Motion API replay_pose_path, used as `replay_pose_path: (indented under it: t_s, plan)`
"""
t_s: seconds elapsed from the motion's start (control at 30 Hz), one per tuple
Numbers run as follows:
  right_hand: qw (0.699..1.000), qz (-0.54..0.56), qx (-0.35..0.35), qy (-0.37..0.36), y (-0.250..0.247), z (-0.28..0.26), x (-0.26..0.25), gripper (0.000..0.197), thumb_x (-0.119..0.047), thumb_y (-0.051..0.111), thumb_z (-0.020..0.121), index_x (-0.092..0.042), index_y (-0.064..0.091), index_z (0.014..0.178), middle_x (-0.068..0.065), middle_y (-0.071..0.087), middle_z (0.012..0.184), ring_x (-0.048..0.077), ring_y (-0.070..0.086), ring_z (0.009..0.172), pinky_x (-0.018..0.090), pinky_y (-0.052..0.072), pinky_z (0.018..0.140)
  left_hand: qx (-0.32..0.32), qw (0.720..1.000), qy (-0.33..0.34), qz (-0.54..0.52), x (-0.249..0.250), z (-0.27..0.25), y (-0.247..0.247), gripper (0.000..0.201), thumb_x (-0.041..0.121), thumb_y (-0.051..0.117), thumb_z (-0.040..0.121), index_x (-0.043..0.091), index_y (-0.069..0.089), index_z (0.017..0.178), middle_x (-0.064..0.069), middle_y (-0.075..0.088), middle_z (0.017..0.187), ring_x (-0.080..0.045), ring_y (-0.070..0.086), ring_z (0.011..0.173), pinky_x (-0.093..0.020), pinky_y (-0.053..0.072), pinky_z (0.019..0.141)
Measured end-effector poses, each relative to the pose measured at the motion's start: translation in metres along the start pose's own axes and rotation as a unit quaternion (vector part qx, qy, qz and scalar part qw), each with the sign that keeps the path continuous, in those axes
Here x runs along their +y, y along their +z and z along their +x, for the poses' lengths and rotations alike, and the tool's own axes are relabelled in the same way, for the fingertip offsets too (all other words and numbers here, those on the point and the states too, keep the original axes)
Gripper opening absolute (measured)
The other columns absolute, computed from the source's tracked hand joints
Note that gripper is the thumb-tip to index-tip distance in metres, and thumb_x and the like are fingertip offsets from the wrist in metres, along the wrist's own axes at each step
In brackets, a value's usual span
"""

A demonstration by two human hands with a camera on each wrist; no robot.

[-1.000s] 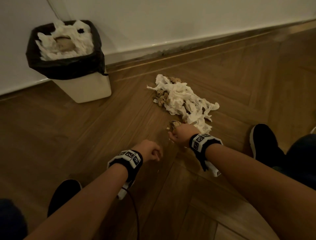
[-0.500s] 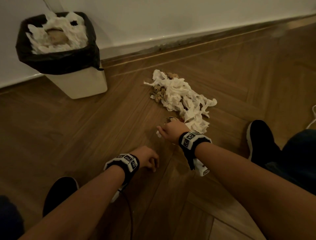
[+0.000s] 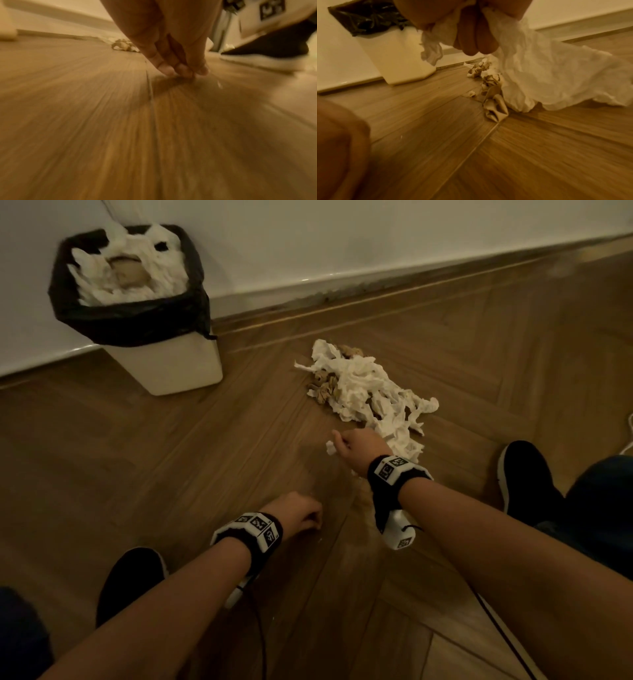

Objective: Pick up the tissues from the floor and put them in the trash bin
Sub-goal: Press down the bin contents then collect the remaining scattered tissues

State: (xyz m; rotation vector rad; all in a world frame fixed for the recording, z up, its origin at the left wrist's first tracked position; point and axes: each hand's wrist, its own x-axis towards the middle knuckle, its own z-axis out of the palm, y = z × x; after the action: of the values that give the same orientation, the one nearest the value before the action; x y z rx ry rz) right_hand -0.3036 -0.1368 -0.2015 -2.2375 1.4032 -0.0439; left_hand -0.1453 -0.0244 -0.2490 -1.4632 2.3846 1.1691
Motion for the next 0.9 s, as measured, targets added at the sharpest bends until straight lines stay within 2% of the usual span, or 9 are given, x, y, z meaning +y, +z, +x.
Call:
replay_pose_path:
  t_s: [0.07,0.13,0.27,0.33,0.47,0.6,0.67,0.77,0.9]
  plan:
    - [0.999,0.024,0.022,0.022,-0.005,0.001,0.002,0.052,-0.036,0.033,0.1,-0.015,0.043,0.054,0.0,0.042,0.049,0.014,0.04,0.044,0.026,0.031,0.048,-0.012,1.0,-0.009,-0.017,-0.003,-0.004,-0.001,0.012,0.024,0.058,0.09,0.017,0.064,0.098,0.001,0.063,0.106,-0.013,0.058,0.099,-0.027,0.046,0.088]
    - [0.998,0.03,0.032,0.041,-0.009,0.002,0.003,0.053,-0.037,0.033,0.1,-0.009,0.052,0.06,0.004,0.048,0.053,0.017,0.044,0.048,0.028,0.036,0.051,-0.009,0.999,-0.02,-0.038,-0.005,-0.008,-0.001,0.011,0.023,0.06,0.088,0.017,0.065,0.096,0.001,0.064,0.104,-0.012,0.059,0.097,-0.026,0.046,0.087]
    - [0.997,0.017,0.055,0.051,-0.01,0.0,0.003,0.054,-0.035,0.035,0.1,-0.017,0.038,0.05,0.0,0.038,0.045,0.013,0.037,0.042,0.025,0.023,0.043,-0.006,0.991,-0.047,-0.121,-0.005,-0.012,0.004,0.025,0.018,0.061,0.088,0.024,0.062,0.112,0.005,0.067,0.094,-0.007,0.061,0.09,-0.014,0.043,0.076]
    - [0.997,0.017,0.044,0.052,-0.008,-0.002,0.002,0.053,-0.036,0.034,0.1,-0.017,0.037,0.05,0.0,0.037,0.046,0.013,0.036,0.042,0.026,0.023,0.043,-0.025,0.991,-0.041,-0.127,-0.002,-0.012,0.006,0.033,0.014,0.059,0.089,0.027,0.058,0.119,0.006,0.069,0.095,-0.003,0.062,0.092,-0.011,0.041,0.077]
    - [0.997,0.035,0.038,0.056,-0.004,-0.004,0.001,0.053,-0.037,0.035,0.1,-0.019,0.036,0.049,-0.002,0.036,0.045,0.012,0.035,0.041,0.026,0.022,0.044,-0.024,0.996,-0.039,-0.078,0.004,-0.01,0.01,0.033,0.027,0.065,0.085,0.028,0.06,0.118,0.005,0.058,0.11,-0.004,0.055,0.089,-0.018,0.041,0.079]
    - [0.993,0.077,0.061,0.065,0.001,-0.003,-0.003,0.053,-0.035,0.037,0.099,-0.021,0.035,0.048,-0.004,0.035,0.043,0.01,0.035,0.04,0.026,0.02,0.044,0.004,0.998,-0.039,-0.05,0.003,-0.008,0.015,0.024,0.036,0.066,0.083,0.025,0.068,0.104,0.002,0.054,0.106,-0.012,0.053,0.096,-0.02,0.037,0.075]
    - [0.99,0.096,0.072,0.077,0.002,-0.001,-0.002,0.053,-0.035,0.037,0.099,-0.023,0.036,0.048,-0.004,0.036,0.043,0.01,0.035,0.041,0.025,0.022,0.044,0.008,0.999,-0.037,-0.02,0.002,-0.007,0.016,0.025,0.039,0.064,0.084,0.023,0.07,0.102,-0.001,0.053,0.105,-0.015,0.051,0.096,-0.023,0.038,0.075]
    - [0.982,0.127,0.085,0.106,0.004,0.002,0.003,0.053,-0.035,0.036,0.099,-0.02,0.037,0.048,-0.003,0.038,0.044,0.012,0.036,0.041,0.025,0.024,0.044,0.014,1.0,-0.026,0.0,0.002,-0.006,0.018,0.023,0.036,0.058,0.088,0.022,0.069,0.103,0.0,0.05,0.108,-0.015,0.05,0.097,-0.025,0.037,0.08]
    - [0.972,0.148,0.121,0.133,-0.001,0.005,0.008,0.057,-0.033,0.039,0.099,-0.017,0.031,0.045,-0.001,0.029,0.041,0.013,0.029,0.039,0.027,0.019,0.043,0.033,0.998,-0.031,-0.042,0.001,-0.003,0.01,0.018,0.025,0.053,0.092,0.016,0.066,0.102,0.001,0.048,0.115,-0.012,0.049,0.102,-0.025,0.039,0.09]
